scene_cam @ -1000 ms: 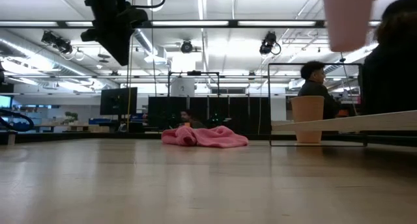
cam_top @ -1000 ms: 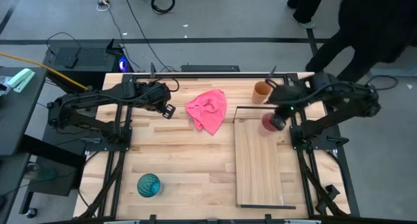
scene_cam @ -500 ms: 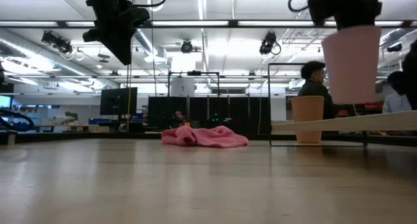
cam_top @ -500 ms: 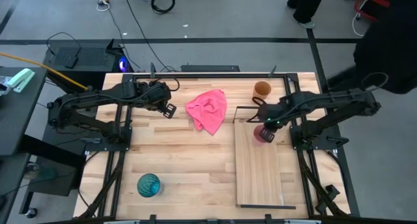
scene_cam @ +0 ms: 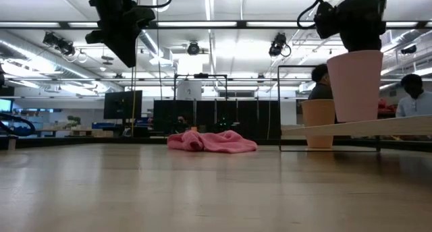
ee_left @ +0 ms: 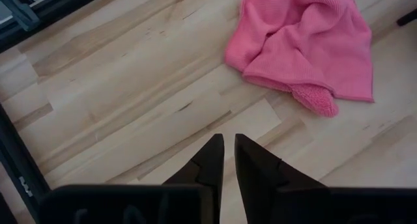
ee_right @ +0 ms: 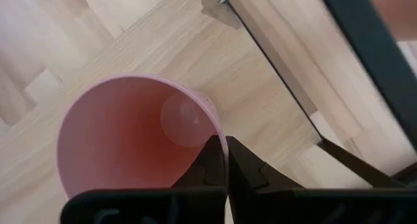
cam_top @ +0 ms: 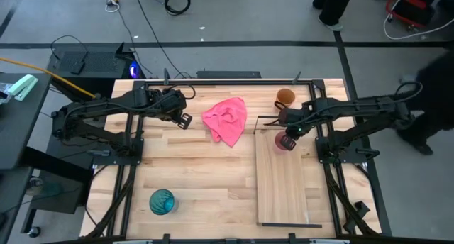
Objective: Stack small to large cups/mugs on shelf
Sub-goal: Put the pink plastic glass on the shelf, then put the orange plastic glass on the shelf
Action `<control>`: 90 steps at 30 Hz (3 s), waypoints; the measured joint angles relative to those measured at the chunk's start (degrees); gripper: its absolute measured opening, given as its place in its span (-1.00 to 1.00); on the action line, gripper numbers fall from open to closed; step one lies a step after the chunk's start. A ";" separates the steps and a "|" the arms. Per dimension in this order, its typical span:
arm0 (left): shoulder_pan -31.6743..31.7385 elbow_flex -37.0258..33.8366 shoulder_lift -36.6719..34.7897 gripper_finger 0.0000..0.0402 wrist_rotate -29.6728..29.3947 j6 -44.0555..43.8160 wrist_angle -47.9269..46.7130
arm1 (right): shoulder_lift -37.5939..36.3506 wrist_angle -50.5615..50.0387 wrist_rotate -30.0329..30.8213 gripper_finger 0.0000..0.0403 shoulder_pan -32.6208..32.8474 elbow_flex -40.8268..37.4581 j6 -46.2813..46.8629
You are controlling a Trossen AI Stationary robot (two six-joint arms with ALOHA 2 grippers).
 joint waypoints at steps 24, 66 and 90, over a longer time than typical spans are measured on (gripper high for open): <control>0.00 0.00 0.00 -0.74 -0.02 0.04 -0.04 | 2.59 0.89 0.66 -0.78 -1.18 0.01 -2.55; 0.00 0.02 0.00 -0.72 -0.09 0.75 3.74 | 2.48 -18.21 19.00 -0.61 -27.13 35.70 -12.79; 0.02 0.02 0.09 -0.67 -0.07 1.06 3.82 | 4.95 0.67 -4.18 -0.74 -48.89 15.67 -13.42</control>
